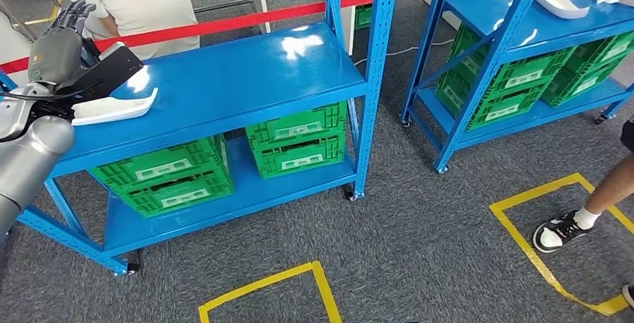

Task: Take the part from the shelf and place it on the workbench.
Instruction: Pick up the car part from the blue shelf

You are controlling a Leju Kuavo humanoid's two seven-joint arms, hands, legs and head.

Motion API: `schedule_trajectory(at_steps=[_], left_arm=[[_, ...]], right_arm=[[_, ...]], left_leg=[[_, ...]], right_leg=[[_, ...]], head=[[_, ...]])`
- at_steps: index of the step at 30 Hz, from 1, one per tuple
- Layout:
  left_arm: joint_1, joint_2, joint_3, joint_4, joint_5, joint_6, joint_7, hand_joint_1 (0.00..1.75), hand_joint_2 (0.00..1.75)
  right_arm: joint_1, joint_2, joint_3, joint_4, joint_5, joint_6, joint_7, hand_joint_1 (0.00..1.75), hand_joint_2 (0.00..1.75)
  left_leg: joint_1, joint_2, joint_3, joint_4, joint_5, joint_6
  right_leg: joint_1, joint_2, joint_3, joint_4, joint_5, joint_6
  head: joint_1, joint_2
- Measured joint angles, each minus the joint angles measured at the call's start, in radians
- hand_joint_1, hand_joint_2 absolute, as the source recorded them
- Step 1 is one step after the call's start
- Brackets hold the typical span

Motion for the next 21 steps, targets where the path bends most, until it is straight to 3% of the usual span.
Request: schedule_trajectory(at_steps=[1,2,3,4,5,7,8,9,11,12,13,14,16,17,18,21], left_arm=[[0.005,0.005,0.003,0.003,-0.001,-0.001,0.001,0.0,0.0],[0.009,0.01,0.007,0.004,-0.001,-0.002,0.003,0.0,0.0],[0.011,0.016,0.011,0.004,-0.001,-0.003,0.004,0.0,0.0],[0.011,0.019,0.016,0.001,-0.002,-0.003,0.005,0.0,0.0],[0.008,0.022,0.022,-0.001,-0.002,-0.002,0.005,0.0,0.0],[0.005,0.026,0.031,-0.002,-0.002,-0.001,0.004,0.0,0.0],[0.008,0.027,0.033,-0.002,-0.002,-0.002,0.004,0.0,0.0],[0.011,0.028,0.035,-0.002,-0.003,-0.005,0.005,0.0,0.0],[0.02,0.032,0.037,0.0,-0.006,-0.011,0.007,0.0,0.0],[0.024,0.035,0.039,0.0,-0.007,-0.015,0.007,0.0,0.0],[0.028,0.04,0.042,0.001,-0.007,-0.02,0.008,0.0,0.0],[0.034,0.045,0.047,0.003,-0.004,-0.029,0.009,0.0,0.0],[0.049,0.055,0.066,0.011,0.024,-0.072,0.013,0.0,0.0],[0.056,0.06,0.081,0.013,0.052,-0.112,0.015,0.0,0.0],[0.06,0.066,0.102,0.014,0.089,-0.164,0.016,0.0,0.44],[0.071,0.086,0.195,0.008,0.209,-0.341,0.002,0.0,1.75]], right_arm=[[-0.001,0.0,0.0,0.001,0.0,0.0,0.0,0.0,0.0],[-0.001,0.0,0.0,0.001,0.001,0.0,0.0,0.0,0.0],[-0.003,0.0,0.0,0.001,0.002,0.0,0.0,0.0,0.0],[-0.004,-0.001,0.0,0.0,0.003,0.0,0.0,0.0,0.0],[-0.006,-0.002,0.0,0.0,0.004,0.0,0.0,0.0,0.0],[-0.008,-0.003,-0.001,-0.001,0.006,0.0,0.0,0.0,0.0],[-0.009,-0.003,-0.001,-0.001,0.006,0.001,0.0,0.0,0.0],[-0.008,-0.003,-0.001,-0.001,0.006,0.001,0.0,0.0,0.0],[-0.006,-0.003,-0.001,-0.001,0.007,0.001,0.001,0.0,0.0],[-0.004,-0.003,-0.001,-0.001,0.008,0.001,0.001,0.0,0.0],[-0.002,-0.004,-0.001,-0.001,0.01,0.001,0.001,0.0,0.0],[0.001,-0.004,-0.001,-0.001,0.012,0.001,0.001,0.0,0.0],[0.006,-0.004,-0.003,0.001,0.015,0.001,0.0,0.0,0.0],[0.007,-0.004,-0.004,0.001,0.016,0.002,0.0,0.0,0.0],[0.005,-0.005,-0.005,0.002,0.017,0.002,0.001,0.0,0.44],[-0.003,-0.007,-0.008,0.002,0.017,0.006,0.001,0.0,1.75]], left_leg=[[-0.003,0.003,0.004,-0.048,0.091,0.005],[-0.005,0.005,0.009,-0.078,0.152,0.01],[-0.006,0.005,0.018,-0.091,0.172,0.016],[-0.005,0.003,0.035,-0.089,0.162,0.022],[-0.003,0.0,0.051,-0.092,0.149,0.029],[0.0,-0.004,0.088,-0.097,0.123,0.042],[0.0,-0.006,0.108,-0.098,0.106,0.047],[0.0,-0.009,0.127,-0.099,0.088,0.049],[-0.001,-0.016,0.171,-0.099,0.05,0.05],[-0.001,-0.018,0.195,-0.099,0.031,0.048],[-0.001,-0.019,0.22,-0.099,0.011,0.046],[-0.002,-0.018,0.242,-0.101,-0.009,0.044],[-0.006,-0.018,0.281,-0.102,-0.042,0.037],[-0.006,-0.019,0.295,-0.105,-0.055,0.032],[-0.007,-0.022,0.307,-0.1,-0.059,0.025],[-0.004,-0.019,0.303,-0.059,-0.057,0.007]], right_leg=[[0.002,0.002,0.018,-0.003,-0.02,0.006],[0.003,0.003,0.04,-0.008,-0.035,0.011],[0.005,0.003,0.056,-0.006,-0.039,0.017],[0.006,0.003,0.06,0.01,-0.03,0.023],[0.006,0.001,0.043,0.054,-0.004,0.027],[0.005,-0.004,-0.045,0.187,0.041,0.034],[0.004,-0.006,-0.098,0.244,0.033,0.038],[0.004,-0.007,-0.143,0.277,-0.003,0.041],[0.005,-0.007,-0.21,0.278,-0.109,0.043],[0.005,-0.007,-0.232,0.251,-0.142,0.041],[0.007,-0.007,-0.245,0.21,-0.14,0.036],[0.009,-0.007,-0.252,0.153,-0.082,0.029],[0.017,-0.005,-0.249,0.046,0.113,0.015],[0.02,-0.004,-0.242,0.014,0.186,0.01],[0.021,-0.002,-0.235,0.002,0.214,0.007],[0.018,-0.004,-0.209,-0.006,0.198,-0.013]], head=[[0.0,0.0],[-0.002,0.0],[-0.002,0.0],[-0.002,0.0],[-0.002,0.0],[0.0,0.0],[0.0,0.0],[0.001,0.0],[0.002,0.0],[0.002,0.0],[0.003,0.0],[0.003,0.0],[0.002,0.0],[0.0,0.0],[-0.002,0.0],[-0.002,0.0]])
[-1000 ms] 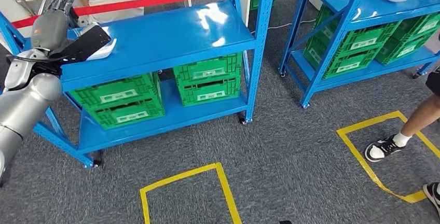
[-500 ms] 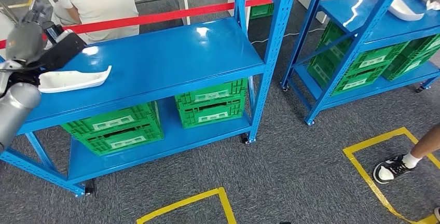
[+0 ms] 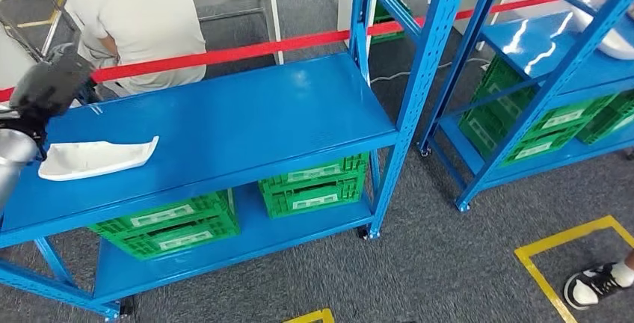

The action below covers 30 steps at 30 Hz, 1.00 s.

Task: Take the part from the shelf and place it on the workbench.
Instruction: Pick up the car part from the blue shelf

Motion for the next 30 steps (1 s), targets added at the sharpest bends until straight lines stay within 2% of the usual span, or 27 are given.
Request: schedule_trajectory(at_steps=[2,4,5,6,7,8,9,11,12,13,16,17,26,30], left_arm=[[0.017,0.012,0.06,-0.001,0.04,-0.071,-0.01,0.0,1.75],[0.04,0.022,0.102,0.0,0.053,-0.097,-0.015,0.0,1.75],[0.05,0.026,0.115,0.0,0.055,-0.102,-0.016,0.0,1.75],[0.058,0.028,0.125,-0.001,0.055,-0.105,-0.016,0.0,1.75],[0.062,0.031,0.133,-0.001,0.056,-0.107,-0.016,0.0,1.75],[0.064,0.033,0.139,-0.001,0.056,-0.109,-0.016,0.0,1.75],[0.065,0.035,0.145,-0.002,0.056,-0.109,-0.016,0.0,1.75],[0.066,0.039,0.155,-0.002,0.054,-0.109,-0.015,0.0,1.75],[0.068,0.04,0.157,-0.003,0.049,-0.108,-0.015,0.0,1.75],[0.07,0.041,0.158,-0.005,0.042,-0.108,-0.015,0.0,1.75],[0.084,0.048,0.162,-0.007,0.028,-0.137,-0.035,0.0,1.75],[0.091,0.053,0.165,-0.007,0.03,-0.159,-0.049,0.0,1.75],[0.162,0.126,0.19,-0.006,0.004,-0.258,-0.2,0.0,1.75],[0.207,0.161,0.19,-0.006,-0.028,-0.319,-0.279,0.0,1.75]], right_arm=[[-0.003,-0.002,-0.004,0.0,0.0,0.002,0.0,0.0,1.75],[-0.004,-0.003,-0.006,0.0,0.0,0.002,0.0,0.0,1.75],[-0.004,-0.003,-0.007,0.0,0.0,0.003,0.0,0.0,1.75],[-0.003,-0.003,-0.007,0.0,0.0,0.003,0.0,0.0,1.75],[-0.002,-0.003,-0.007,0.0,0.0,0.004,0.0,0.0,1.75],[-0.002,-0.003,-0.007,0.0,0.0,0.004,0.001,0.0,1.75],[-0.002,-0.003,-0.007,0.0,0.0,0.004,0.001,0.0,1.75],[-0.003,-0.003,-0.007,0.0,0.0,0.004,0.001,0.0,1.75],[-0.003,-0.003,-0.008,0.0,0.0,0.004,0.001,0.0,1.75],[-0.003,-0.004,-0.008,0.0,0.0,0.004,0.001,0.0,1.75],[-0.003,-0.004,-0.014,0.0,0.0,0.004,0.002,0.0,1.75],[-0.003,-0.004,-0.017,0.0,0.0,0.004,0.002,0.0,1.75],[-0.003,-0.004,-0.031,0.0,0.002,0.001,0.001,0.0,1.75],[-0.004,-0.004,-0.032,0.0,0.007,0.0,0.002,0.0,1.75]], left_leg=[[0.004,0.005,-0.049,0.083,-0.037,-0.011],[0.009,0.007,-0.123,0.185,-0.09,-0.023],[0.012,0.008,-0.151,0.209,-0.099,-0.027],[0.014,0.009,-0.164,0.202,-0.086,-0.028],[0.015,0.011,-0.162,0.162,-0.05,-0.028],[0.015,0.012,-0.147,0.098,0.001,-0.026],[0.014,0.013,-0.13,0.036,0.038,-0.024],[0.01,0.015,-0.11,-0.038,0.067,-0.014],[0.007,0.015,-0.109,-0.045,0.065,-0.009],[0.007,0.015,-0.107,-0.047,0.07,-0.007],[0.01,0.011,-0.102,-0.051,0.086,-0.01],[0.009,0.011,-0.102,-0.051,0.085,-0.008],[0.004,0.012,-0.099,-0.051,0.077,0.006],[0.004,0.012,-0.098,-0.052,0.075,0.007]], right_leg=[[-0.005,0.001,0.014,-0.004,-0.008,-0.011],[-0.007,0.003,0.023,-0.005,-0.018,-0.014],[-0.008,0.005,0.027,-0.004,-0.024,-0.013],[-0.008,0.005,0.031,-0.003,-0.028,-0.011],[-0.009,0.006,0.035,-0.001,-0.033,-0.009],[-0.009,0.006,0.039,0.001,-0.037,-0.006],[-0.008,0.005,0.043,0.003,-0.041,-0.003],[-0.007,0.005,0.043,0.006,-0.045,0.007],[-0.006,0.005,0.043,0.006,-0.045,0.012],[-0.004,0.004,0.042,0.005,-0.046,0.01],[0.0,0.003,0.045,0.003,-0.044,-0.013],[-0.001,0.003,0.046,0.001,-0.042,-0.014],[-0.005,0.004,0.053,-0.009,-0.047,0.019],[-0.006,0.003,0.053,-0.009,-0.05,0.024]], head=[[-0.001,0.0],[-0.001,0.0],[-0.001,0.0],[-0.001,0.0],[-0.001,0.0],[-0.001,0.0],[-0.001,0.0],[-0.001,0.0],[0.0,0.0],[0.0,0.0],[0.0,0.0],[0.0,0.0],[0.0,0.0],[0.0,0.0]])
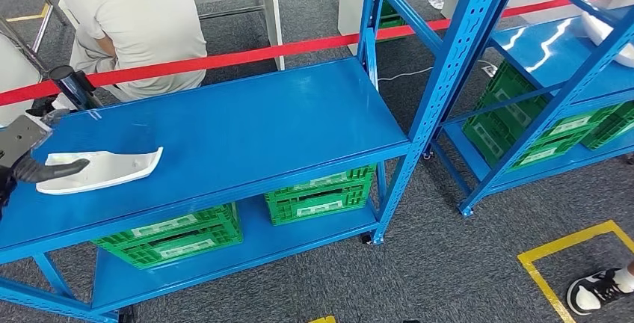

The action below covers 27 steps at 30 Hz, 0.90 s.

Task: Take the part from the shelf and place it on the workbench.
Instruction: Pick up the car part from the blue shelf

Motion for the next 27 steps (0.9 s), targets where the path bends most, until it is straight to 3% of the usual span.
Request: schedule_trajectory(at_steps=[9,23,27], left_arm=[[0.079,0.026,-0.008,-0.001,-0.126,-0.021,-0.025,0.0,1.75],[0.09,0.018,-0.036,-0.001,-0.205,0.015,0.012,0.0,1.75],[0.091,0.012,-0.049,-0.001,-0.264,0.069,0.021,0.0,1.75]], right_arm=[[-0.001,0.0,-0.005,0.0,0.006,0.001,0.005,0.0,1.75],[-0.002,0.0,-0.017,0.0,0.006,0.001,0.01,0.0,1.75],[-0.002,0.0,-0.018,0.0,0.007,-0.001,0.01,0.0,1.75]], left_leg=[[0.002,0.0,0.0,-0.001,-0.001,-0.002],[0.002,0.001,0.001,-0.001,-0.001,-0.002],[0.002,0.0,0.001,-0.001,-0.001,-0.002]], right_leg=[[0.002,0.0,-0.001,0.0,-0.002,-0.001],[0.002,0.0,-0.001,0.0,-0.002,-0.001],[0.002,0.0,-0.001,0.0,-0.002,-0.001]], head=[[0.0,0.0],[0.0,0.0],[0.0,0.0]])
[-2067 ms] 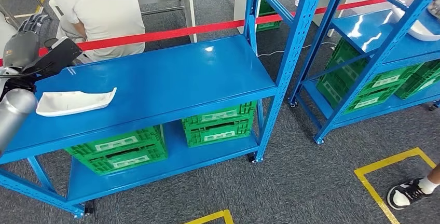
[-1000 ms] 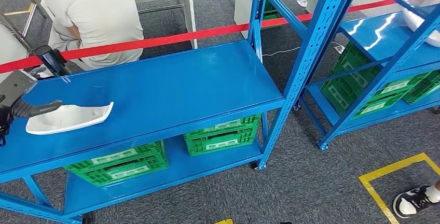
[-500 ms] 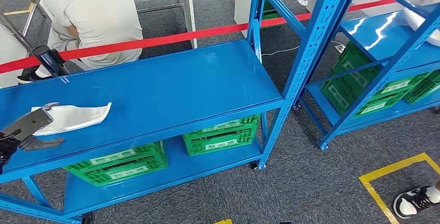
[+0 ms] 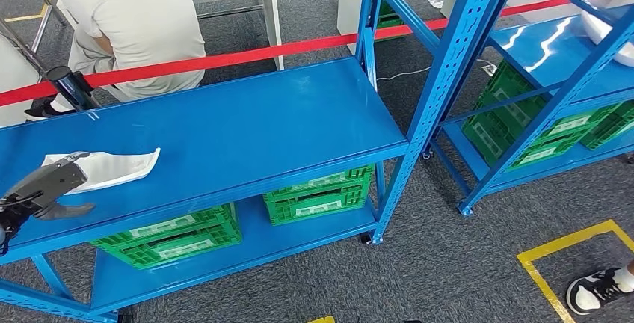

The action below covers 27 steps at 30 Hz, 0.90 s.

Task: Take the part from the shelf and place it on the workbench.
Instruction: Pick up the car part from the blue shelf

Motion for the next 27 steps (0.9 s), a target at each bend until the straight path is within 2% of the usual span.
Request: schedule_trajectory(at_steps=[2,6,9,16,19,20,24,27], left_arm=[[0.005,-0.01,-0.012,-0.002,-0.04,0.067,0.011,0.0,1.75],[0.024,-0.046,-0.046,-0.01,-0.172,0.314,0.08,0.0,1.75],[0.038,-0.068,-0.082,-0.014,-0.27,0.433,0.131,0.0,1.75],[0.055,-0.105,-0.146,-0.01,-0.482,0.508,0.222,0.0,1.75],[0.055,-0.122,-0.164,-0.006,-0.529,0.512,0.256,0.14,1.75],[0.055,-0.127,-0.168,-0.004,-0.539,0.51,0.264,0.23,1.75],[0.053,-0.14,-0.183,0.003,-0.557,0.486,0.278,1.58,1.75],[0.054,-0.144,-0.189,0.01,-0.56,0.466,0.282,1.63,1.75]], right_arm=[[0.0,0.0,-0.001,0.0,0.001,-0.001,0.0,0.0,1.75],[-0.003,0.0,-0.004,0.0,0.005,-0.001,0.0,0.0,1.75],[-0.006,0.0,-0.006,0.0,0.009,-0.001,0.001,0.0,1.75],[-0.007,0.0,-0.01,0.0,0.021,0.0,0.002,0.0,1.75],[-0.008,0.001,-0.014,0.0,0.023,0.002,0.002,0.0,1.75],[-0.009,0.001,-0.015,0.0,0.023,0.002,0.002,0.0,1.75],[-0.009,0.001,-0.017,0.0,0.023,0.002,0.002,0.0,1.75],[-0.009,0.001,-0.02,0.0,0.023,0.002,0.003,0.0,1.75]], left_leg=[[0.0,0.0,0.0,0.0,0.0,0.0],[0.0,0.0,0.0,0.0,0.0,0.0],[0.0,0.0,0.0,0.0,0.0,0.0],[0.0,0.0,0.0,0.0,0.0,0.0],[0.0,0.0,0.0,0.0,0.0,0.0],[0.0,0.0,0.0,0.0,0.0,0.0],[0.0,0.0,0.001,0.0,-0.001,0.0],[0.0,0.0,0.001,0.0,-0.001,0.0]], right_leg=[[0.0,0.0,0.0,0.0,0.0,0.0],[-0.001,0.0,0.0,0.0,0.0,0.0],[-0.001,0.0,0.0,0.0,0.0,0.0],[-0.001,0.0,0.0,0.0,0.0,0.001],[-0.001,0.0,0.0,0.0,0.0,0.001],[-0.001,0.0,0.0,0.0,0.0,0.001],[-0.001,0.0,0.001,0.0,0.0,0.001],[-0.001,0.0,0.001,0.0,0.0,0.001]], head=[[0.0,0.0],[0.0,0.0],[0.0,0.0],[0.0,0.0],[0.0,0.0],[0.0,0.0],[0.0,0.0],[0.0,0.0]])
